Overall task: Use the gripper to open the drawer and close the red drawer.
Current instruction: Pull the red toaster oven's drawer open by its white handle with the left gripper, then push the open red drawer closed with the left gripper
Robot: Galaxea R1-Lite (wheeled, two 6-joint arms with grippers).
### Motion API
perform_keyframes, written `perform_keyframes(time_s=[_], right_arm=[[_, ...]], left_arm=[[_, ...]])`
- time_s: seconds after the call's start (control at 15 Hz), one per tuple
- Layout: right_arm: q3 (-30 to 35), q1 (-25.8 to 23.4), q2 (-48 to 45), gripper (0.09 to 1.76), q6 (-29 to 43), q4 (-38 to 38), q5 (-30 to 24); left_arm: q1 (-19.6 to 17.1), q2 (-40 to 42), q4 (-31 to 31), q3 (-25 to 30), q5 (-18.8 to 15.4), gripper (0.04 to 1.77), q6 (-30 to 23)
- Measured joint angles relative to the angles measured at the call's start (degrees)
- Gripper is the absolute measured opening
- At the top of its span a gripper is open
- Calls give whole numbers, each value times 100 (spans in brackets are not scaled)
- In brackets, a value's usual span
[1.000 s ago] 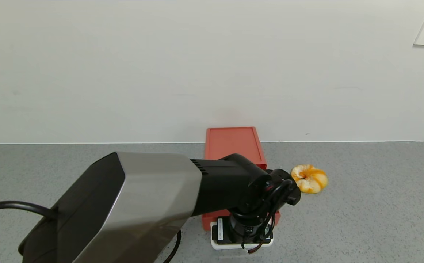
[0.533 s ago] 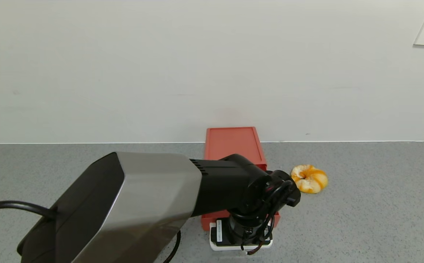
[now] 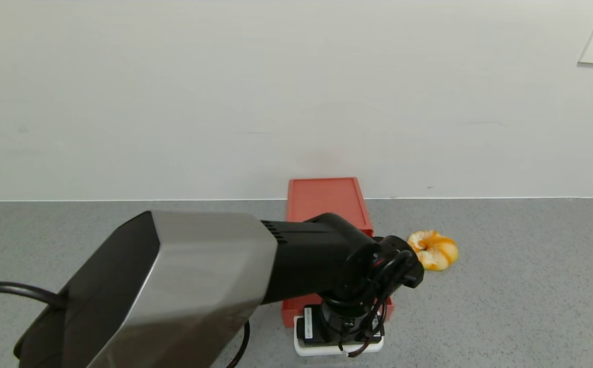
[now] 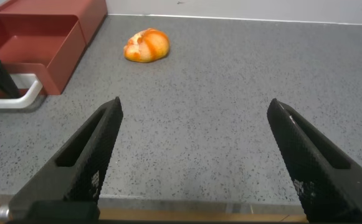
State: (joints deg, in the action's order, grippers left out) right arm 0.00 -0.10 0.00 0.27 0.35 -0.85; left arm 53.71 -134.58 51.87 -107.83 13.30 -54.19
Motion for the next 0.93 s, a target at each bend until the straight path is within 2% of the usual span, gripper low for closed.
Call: perform_keyframes(time_s=[0.33,0.53,0.67,0.93], right_arm=[[0,0,0,171,0,0,0],[0,0,0,171,-2,0,0],[0,0,0,171,0,-2,0],[0,0,0,171,-2,2,1]], left_arm=[[-38,394,46,-20,1,172,55],[-104,881,72,-20,-219,172,267],[-212,1312,44,5,-514,172,551],[-706,2186,-44,77,-1519,172,1324]])
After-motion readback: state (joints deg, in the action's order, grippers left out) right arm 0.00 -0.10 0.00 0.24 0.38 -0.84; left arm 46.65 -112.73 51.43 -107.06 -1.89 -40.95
